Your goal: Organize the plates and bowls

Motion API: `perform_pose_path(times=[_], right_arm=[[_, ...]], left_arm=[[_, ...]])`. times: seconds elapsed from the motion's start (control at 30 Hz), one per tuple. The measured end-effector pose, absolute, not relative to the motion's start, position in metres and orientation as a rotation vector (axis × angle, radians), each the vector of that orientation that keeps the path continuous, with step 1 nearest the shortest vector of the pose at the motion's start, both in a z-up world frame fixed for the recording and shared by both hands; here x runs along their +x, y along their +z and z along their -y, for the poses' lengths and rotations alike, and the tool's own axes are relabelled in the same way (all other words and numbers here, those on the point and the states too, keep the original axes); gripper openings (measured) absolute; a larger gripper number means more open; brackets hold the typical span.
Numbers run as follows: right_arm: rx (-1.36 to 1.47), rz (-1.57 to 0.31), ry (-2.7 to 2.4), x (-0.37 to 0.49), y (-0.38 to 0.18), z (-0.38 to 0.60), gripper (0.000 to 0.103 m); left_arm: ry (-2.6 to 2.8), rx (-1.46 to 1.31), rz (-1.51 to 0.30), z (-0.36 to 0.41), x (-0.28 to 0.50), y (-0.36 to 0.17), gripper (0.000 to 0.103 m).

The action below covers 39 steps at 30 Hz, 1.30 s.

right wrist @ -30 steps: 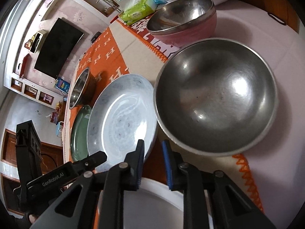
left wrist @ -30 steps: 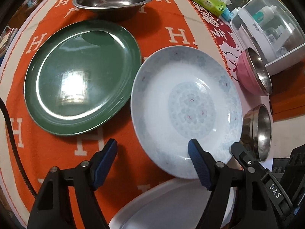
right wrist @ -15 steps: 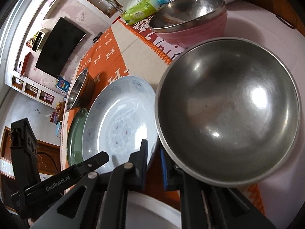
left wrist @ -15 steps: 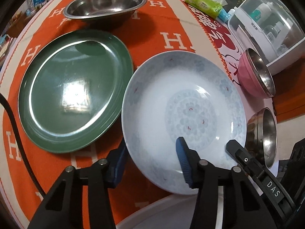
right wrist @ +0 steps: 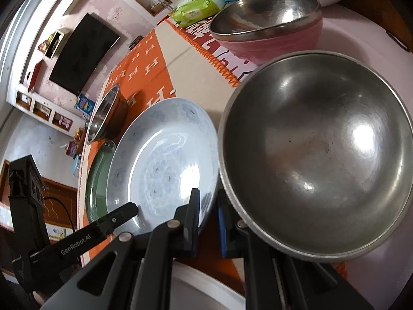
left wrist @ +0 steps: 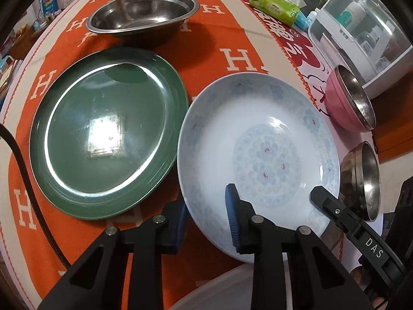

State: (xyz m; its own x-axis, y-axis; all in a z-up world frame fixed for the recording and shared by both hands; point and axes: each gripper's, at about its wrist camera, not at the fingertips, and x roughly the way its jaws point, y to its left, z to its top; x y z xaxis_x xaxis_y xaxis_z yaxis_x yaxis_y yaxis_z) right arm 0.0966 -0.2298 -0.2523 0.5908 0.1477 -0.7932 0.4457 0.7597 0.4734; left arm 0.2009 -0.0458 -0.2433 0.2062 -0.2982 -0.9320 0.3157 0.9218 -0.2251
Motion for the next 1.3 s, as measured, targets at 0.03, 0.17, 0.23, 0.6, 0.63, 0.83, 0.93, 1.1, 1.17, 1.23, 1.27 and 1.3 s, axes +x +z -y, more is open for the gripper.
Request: perform_pose_path(times=[0.03,0.17,0.23,0.6,0.63,0.83,0.93,1.1,1.17,1.23,1.27,1.3], right_arm=[[0.704,-0.947,-0.187,0.097,-0.252,0.23,0.012],[0.696,-0.954,-0.179,0.097,-0.25,0.229,0.012],[0.697,-0.953,-0.175,0.097,-0.25,0.229,0.012],[0.693,-0.909,-0.149,0.088,-0.234,0.226,0.012],[0.691,-0.904,-0.148,0.087,-0.232,0.225,0.012],[0.676,-0.875,-0.139,0.078,-0.22,0.221,0.012],[0.663,-0.855,-0.135,0.072,-0.211,0.218,0.012],[0.641,-0.823,-0.127,0.06,-0.198,0.213,0.012],[0.63,-0.811,-0.123,0.056,-0.193,0.211,0.012],[0.62,-0.799,-0.119,0.05,-0.188,0.208,0.012],[0.616,-0.792,-0.118,0.047,-0.186,0.207,0.012],[0.613,-0.785,-0.116,0.043,-0.184,0.206,0.012]], left_arm=[[-0.429,0.015,-1.295,0.045,0.201,-0.243,0.025],[-0.444,0.045,-1.283,0.046,0.2,-0.24,0.024],[-0.451,0.067,-1.27,0.046,0.197,-0.236,0.024],[-0.495,0.099,-1.217,0.039,0.185,-0.21,0.024],[-0.497,0.1,-1.212,0.038,0.183,-0.207,0.024],[-0.519,0.099,-1.176,0.033,0.172,-0.189,0.024],[-0.532,0.095,-1.156,0.029,0.165,-0.179,0.024],[-0.547,0.091,-1.118,0.023,0.149,-0.161,0.024],[-0.551,0.094,-1.1,0.021,0.142,-0.154,0.024],[-0.555,0.094,-1.087,0.018,0.135,-0.148,0.024],[-0.558,0.093,-1.08,0.016,0.13,-0.144,0.024],[-0.559,0.093,-1.077,0.015,0.126,-0.143,0.024]])
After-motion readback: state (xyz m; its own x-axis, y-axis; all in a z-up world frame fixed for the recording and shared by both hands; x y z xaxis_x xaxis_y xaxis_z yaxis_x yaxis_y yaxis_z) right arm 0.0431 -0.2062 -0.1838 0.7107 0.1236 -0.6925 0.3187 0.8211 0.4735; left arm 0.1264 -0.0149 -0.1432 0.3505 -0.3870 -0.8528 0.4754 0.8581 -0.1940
